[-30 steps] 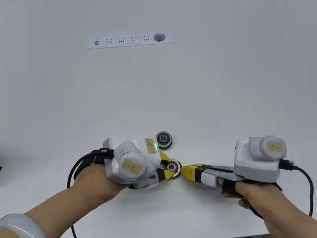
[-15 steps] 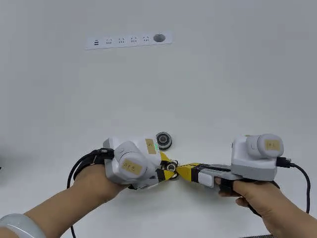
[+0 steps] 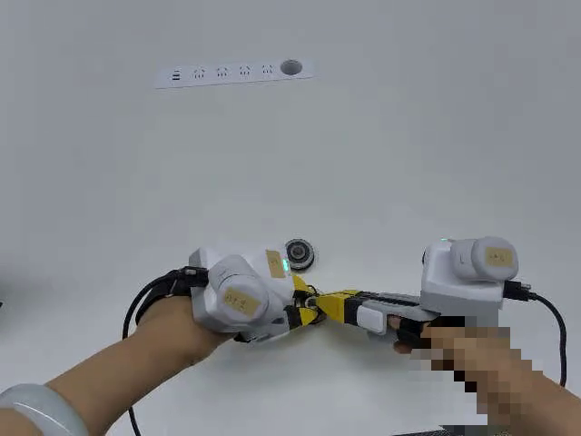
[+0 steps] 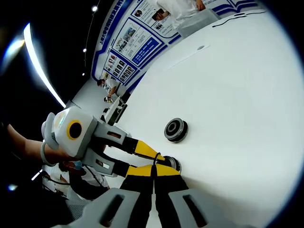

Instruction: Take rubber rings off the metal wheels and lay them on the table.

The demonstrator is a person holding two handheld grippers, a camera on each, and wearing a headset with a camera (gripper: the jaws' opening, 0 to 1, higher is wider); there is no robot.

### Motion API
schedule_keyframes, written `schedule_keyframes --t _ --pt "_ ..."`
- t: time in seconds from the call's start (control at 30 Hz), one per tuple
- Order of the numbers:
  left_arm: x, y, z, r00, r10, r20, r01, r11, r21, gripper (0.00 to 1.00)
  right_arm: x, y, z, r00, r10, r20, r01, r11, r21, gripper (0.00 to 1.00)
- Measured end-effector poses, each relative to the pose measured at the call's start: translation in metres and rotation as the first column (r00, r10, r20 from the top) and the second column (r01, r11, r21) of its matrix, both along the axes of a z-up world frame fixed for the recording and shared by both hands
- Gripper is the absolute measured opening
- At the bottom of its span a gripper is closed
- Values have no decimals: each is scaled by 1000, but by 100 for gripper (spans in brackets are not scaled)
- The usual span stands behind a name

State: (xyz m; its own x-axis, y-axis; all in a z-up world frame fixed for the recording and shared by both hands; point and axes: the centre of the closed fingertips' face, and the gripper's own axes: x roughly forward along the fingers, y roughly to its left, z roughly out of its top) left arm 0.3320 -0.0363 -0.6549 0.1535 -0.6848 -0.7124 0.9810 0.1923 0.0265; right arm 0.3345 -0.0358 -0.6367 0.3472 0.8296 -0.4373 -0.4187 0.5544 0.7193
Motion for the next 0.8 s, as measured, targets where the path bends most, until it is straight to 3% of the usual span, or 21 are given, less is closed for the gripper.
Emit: schedule_keyframes --t 0.13,0.23,0.8 --pt "0 0 0 1000 7 -6 -8 1000 -13 14 1 -3 -3 1000 -10 -4 10 1000 -13 1" --pt "0 1 3 1000 11 8 -11 1000 -21 16 1 -4 -6 1000 -12 -5 12 1000 -20 1" --pt "-6 2 13 999 32 21 -30 996 -88 25 1 -6 -10 1000 -23 -18 23 999 -28 1"
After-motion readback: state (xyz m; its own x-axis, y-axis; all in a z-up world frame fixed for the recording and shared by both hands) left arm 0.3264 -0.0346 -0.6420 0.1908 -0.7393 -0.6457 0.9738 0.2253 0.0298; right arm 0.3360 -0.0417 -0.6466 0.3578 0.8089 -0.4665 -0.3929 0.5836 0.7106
